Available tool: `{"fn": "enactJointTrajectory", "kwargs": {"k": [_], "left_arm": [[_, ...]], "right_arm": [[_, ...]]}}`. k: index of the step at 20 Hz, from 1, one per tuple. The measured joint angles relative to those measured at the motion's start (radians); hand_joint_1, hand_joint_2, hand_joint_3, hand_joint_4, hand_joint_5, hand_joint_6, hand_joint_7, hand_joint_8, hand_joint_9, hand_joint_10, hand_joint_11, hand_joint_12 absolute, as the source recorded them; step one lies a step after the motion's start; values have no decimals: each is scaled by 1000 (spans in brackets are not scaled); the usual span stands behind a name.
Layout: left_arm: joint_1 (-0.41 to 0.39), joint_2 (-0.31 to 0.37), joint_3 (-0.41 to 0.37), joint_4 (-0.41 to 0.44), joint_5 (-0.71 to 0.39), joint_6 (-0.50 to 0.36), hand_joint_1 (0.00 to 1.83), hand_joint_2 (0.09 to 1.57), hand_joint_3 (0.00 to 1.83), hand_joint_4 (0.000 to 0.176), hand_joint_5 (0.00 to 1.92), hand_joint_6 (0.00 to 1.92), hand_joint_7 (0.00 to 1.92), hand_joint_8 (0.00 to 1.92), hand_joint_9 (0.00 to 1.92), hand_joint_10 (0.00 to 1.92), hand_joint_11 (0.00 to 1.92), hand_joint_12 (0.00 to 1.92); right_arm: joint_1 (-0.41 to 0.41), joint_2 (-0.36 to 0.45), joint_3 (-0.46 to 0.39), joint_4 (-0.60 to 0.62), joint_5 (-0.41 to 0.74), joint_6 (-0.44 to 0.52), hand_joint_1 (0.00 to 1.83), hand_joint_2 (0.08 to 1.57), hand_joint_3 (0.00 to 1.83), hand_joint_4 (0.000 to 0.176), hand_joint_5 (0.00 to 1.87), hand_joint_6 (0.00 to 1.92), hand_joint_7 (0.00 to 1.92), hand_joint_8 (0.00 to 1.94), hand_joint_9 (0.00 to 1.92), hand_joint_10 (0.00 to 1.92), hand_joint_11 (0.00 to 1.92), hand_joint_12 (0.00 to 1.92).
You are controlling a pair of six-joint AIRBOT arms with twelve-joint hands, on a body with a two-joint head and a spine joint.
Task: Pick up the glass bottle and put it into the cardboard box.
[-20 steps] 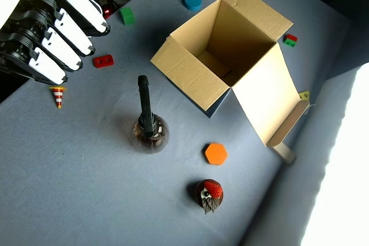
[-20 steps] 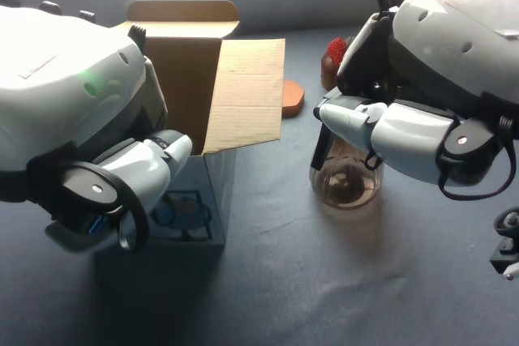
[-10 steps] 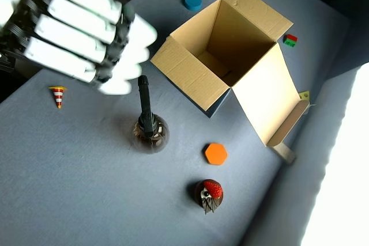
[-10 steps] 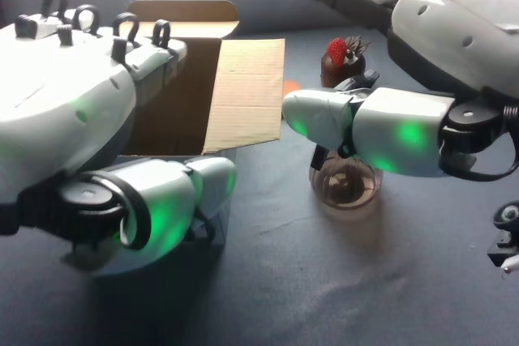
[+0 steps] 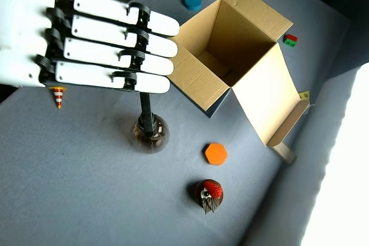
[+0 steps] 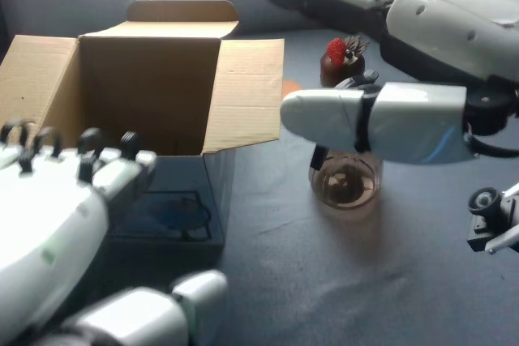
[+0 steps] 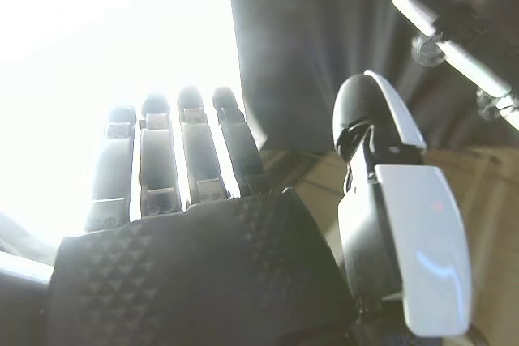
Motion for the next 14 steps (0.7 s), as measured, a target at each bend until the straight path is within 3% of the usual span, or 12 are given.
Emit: {"fn": "enactJointTrajectory", "kwargs": {"k": [1,2,5,6,8,9,10,11,12,14], "left_arm": [[30,0,-13,3,-24,-62,0,1245,2,0,84,0,116,1,112,0,0,291],[57,0,-13,-9,-36,-104,0,1246,2,0,86,1,117,1,118,2,0,291],[159,0,-23,-20,-31,-224,0,1244,1,0,88,2,126,4,124,5,0,292],[193,0,-23,-17,-12,-261,0,1243,0,0,89,2,126,4,124,4,0,292],[242,0,-23,-2,10,-292,0,1242,0,0,98,5,127,4,125,4,0,293],[276,-1,-18,14,28,-304,0,1242,0,0,101,6,129,4,127,5,0,296],[310,-1,-8,34,50,-312,0,1240,0,0,104,7,130,4,128,5,0,298],[325,-6,-1,41,61,-321,0,1239,0,0,100,4,129,3,127,4,0,297],[360,-14,14,68,85,-337,0,1239,0,0,99,4,129,3,127,4,0,296],[420,-42,37,117,118,-388,0,1238,0,0,94,1,129,2,123,1,0,274]], "right_arm": [[-9,5,32,-186,-19,198,135,1188,0,0,132,19,133,11,96,9,8,5],[-8,12,55,-303,-29,323,151,1186,0,0,135,19,136,11,99,10,9,6],[46,26,130,-556,-117,603,157,1189,0,0,144,22,145,12,104,11,14,11],[71,26,168,-715,-152,787,159,1188,0,0,142,20,147,12,101,10,15,13],[90,26,217,-914,-163,1033,200,1173,0,0,139,17,149,9,102,9,15,20],[108,26,261,-1104,-153,1213,223,1164,0,0,140,16,150,8,104,9,19,29],[114,26,295,-1201,-116,1312,332,1140,0,0,145,17,159,10,115,13,26,40],[117,26,311,-1234,-97,1346,482,1098,0,0,151,12,166,2,122,9,4,139],[119,24,339,-1298,-52,1397,517,1085,0,0,152,9,167,0,124,7,0,175],[131,7,365,-1394,-45,1458,806,1043,0,0,152,6,156,0,111,2,0,37]]}}
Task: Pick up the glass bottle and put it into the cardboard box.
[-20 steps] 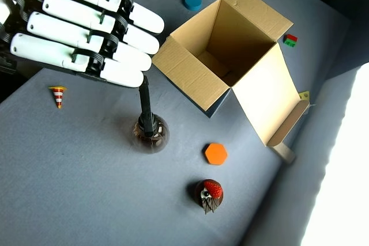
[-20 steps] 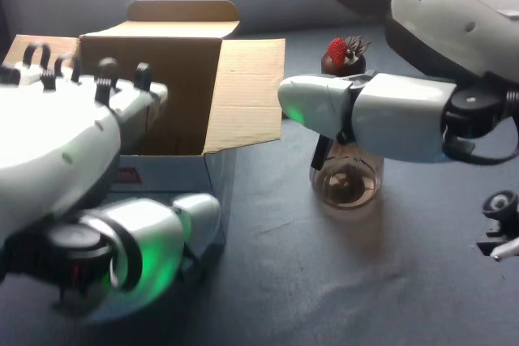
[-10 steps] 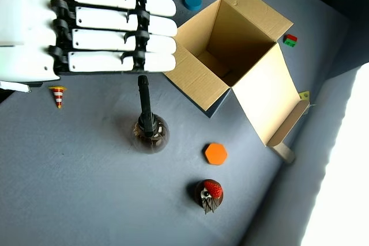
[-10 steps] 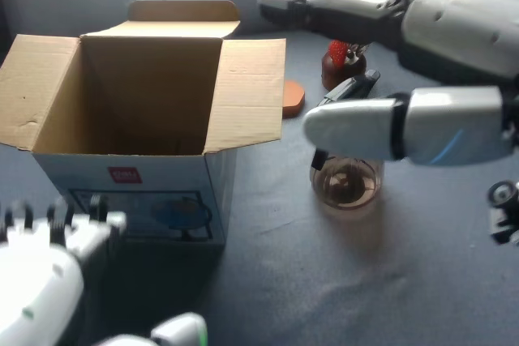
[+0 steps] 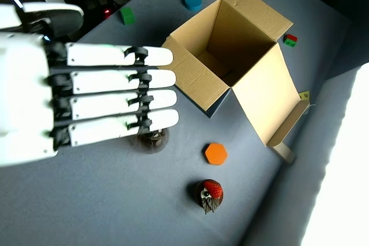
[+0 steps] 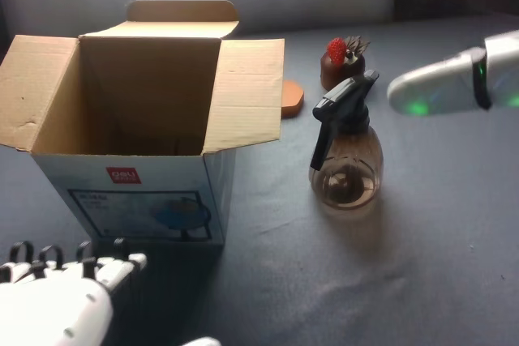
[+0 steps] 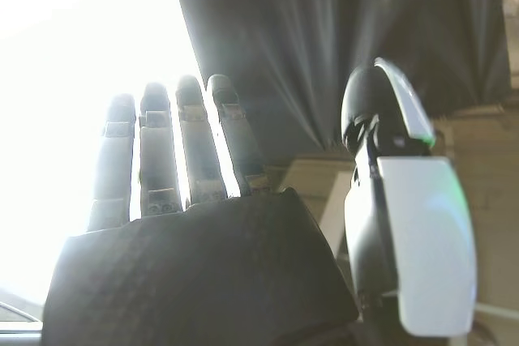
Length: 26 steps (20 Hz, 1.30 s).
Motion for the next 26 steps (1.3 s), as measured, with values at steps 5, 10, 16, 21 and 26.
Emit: {"fn": "enactJointTrajectory", "kwargs": {"k": [5,10,16,21,26], "left_arm": [[177,-100,42,135,22,-174,0,1242,1,0,101,3,120,1,120,1,0,271],[288,-213,71,283,1,-301,0,1240,0,0,101,1,125,1,125,2,0,292],[399,-321,118,379,-55,-390,0,1244,2,0,111,5,128,2,121,0,0,288],[488,-321,138,457,-61,-480,0,1248,3,0,116,6,132,3,124,1,0,286],[528,-321,173,545,-5,-484,0,1247,2,0,109,2,135,3,127,2,0,293]], "right_arm": [[44,-29,29,-240,-66,241,1063,1035,0,0,111,0,114,0,73,0,0,0],[61,-67,32,-420,-195,394,1057,1031,0,0,92,0,109,0,68,0,0,0],[28,-110,42,-459,-261,419,1051,1021,0,0,104,5,112,1,73,2,0,0],[-20,-119,55,-491,-254,420,1028,1017,0,0,104,4,114,1,73,2,0,0],[-35,-172,86,-491,-269,419,1039,1015,0,0,114,8,123,4,83,6,0,0]]}}
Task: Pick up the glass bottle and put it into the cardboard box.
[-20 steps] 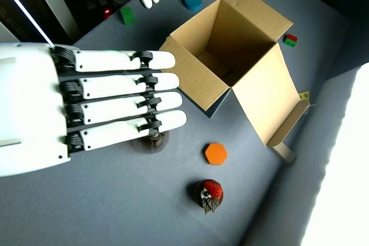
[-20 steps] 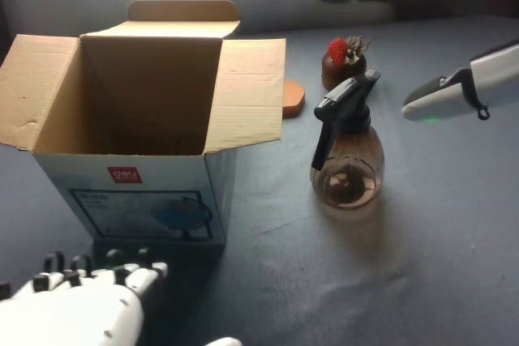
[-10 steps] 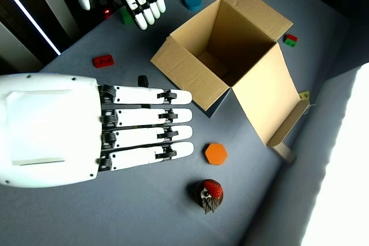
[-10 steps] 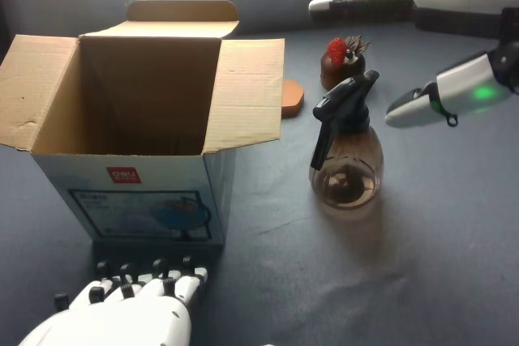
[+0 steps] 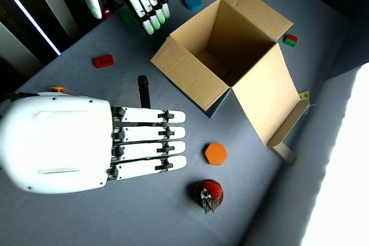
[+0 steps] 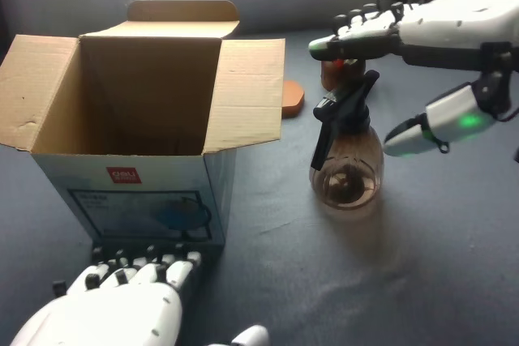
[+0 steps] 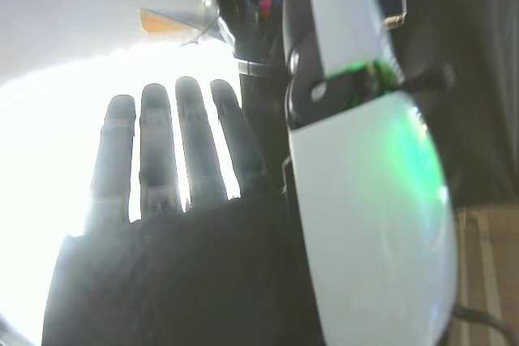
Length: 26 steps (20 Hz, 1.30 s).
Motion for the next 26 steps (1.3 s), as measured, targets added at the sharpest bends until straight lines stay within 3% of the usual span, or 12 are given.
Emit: {"fn": "enactJointTrajectory", "kwargs": {"k": [16,26], "left_arm": [[72,3,102,82,172,-31,0,1253,3,0,107,0,133,1,124,0,0,286],[72,91,156,111,275,-44,0,1255,2,0,112,2,133,0,129,1,0,312]], "right_arm": [[-26,-138,114,3,-56,-12,1026,1017,0,0,99,0,104,0,78,2,0,0],[-40,-156,119,5,-70,-42,1033,1015,0,0,92,0,105,0,77,1,0,0]]}}
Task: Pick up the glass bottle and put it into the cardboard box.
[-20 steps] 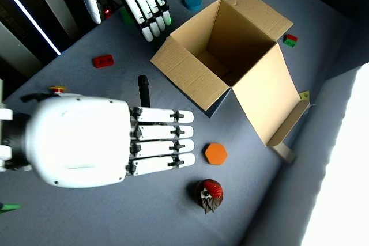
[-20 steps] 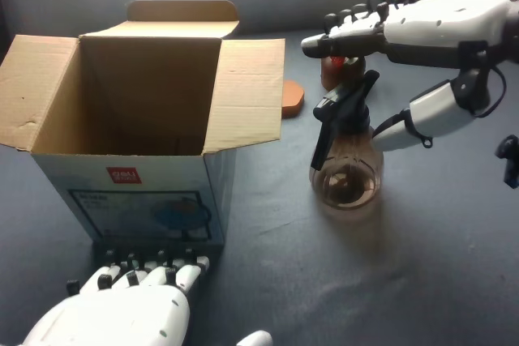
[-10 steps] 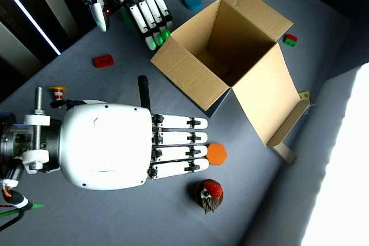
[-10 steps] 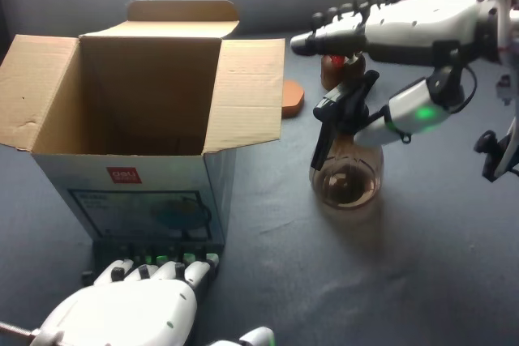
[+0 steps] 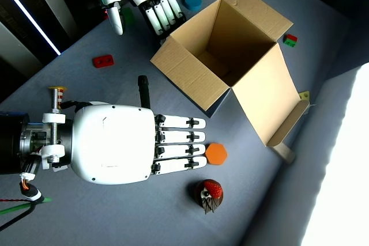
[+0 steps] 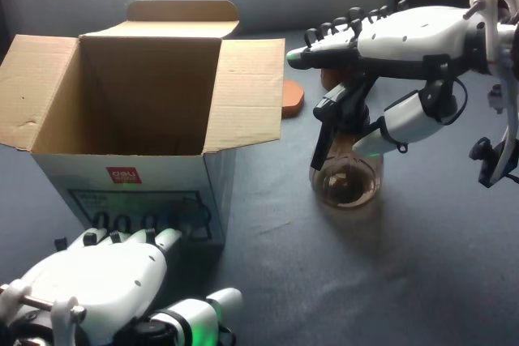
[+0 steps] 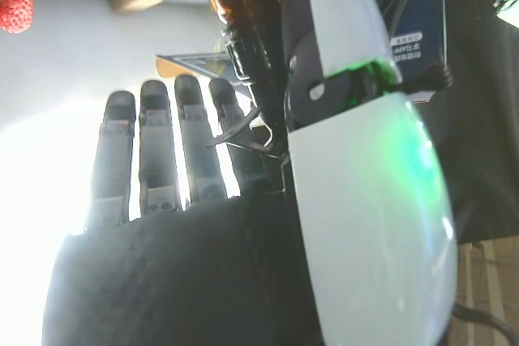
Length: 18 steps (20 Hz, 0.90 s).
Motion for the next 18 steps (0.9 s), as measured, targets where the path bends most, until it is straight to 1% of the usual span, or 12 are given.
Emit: {"fn": "enactJointTrajectory", "kwargs": {"k": [7,9,15,17,18], "left_arm": [[0,12,16,5,33,-15,0,1254,1,0,113,2,133,0,128,1,0,311],[10,12,16,18,42,-30,0,1254,1,0,109,0,133,0,128,1,0,310],[14,18,32,23,57,-34,0,1259,3,0,106,0,132,0,128,0,0,309],[20,18,39,27,69,-41,0,1259,3,0,106,0,132,0,127,0,0,308],[25,18,39,30,70,-59,0,1259,3,0,106,0,131,0,127,0,0,307]], "right_arm": [[0,0,0,2,-4,0,1038,1015,0,0,89,0,107,1,70,0,0,0],[0,0,0,2,-3,0,1037,1016,0,0,88,0,115,4,69,0,0,0],[0,0,0,2,-2,0,1040,1013,0,0,69,0,114,3,70,0,0,0],[1,0,0,2,-2,0,1044,1020,0,0,142,30,180,27,128,24,5,2],[1,0,0,2,-2,0,1047,1028,1,0,285,38,343,8,256,26,0,316]]}}
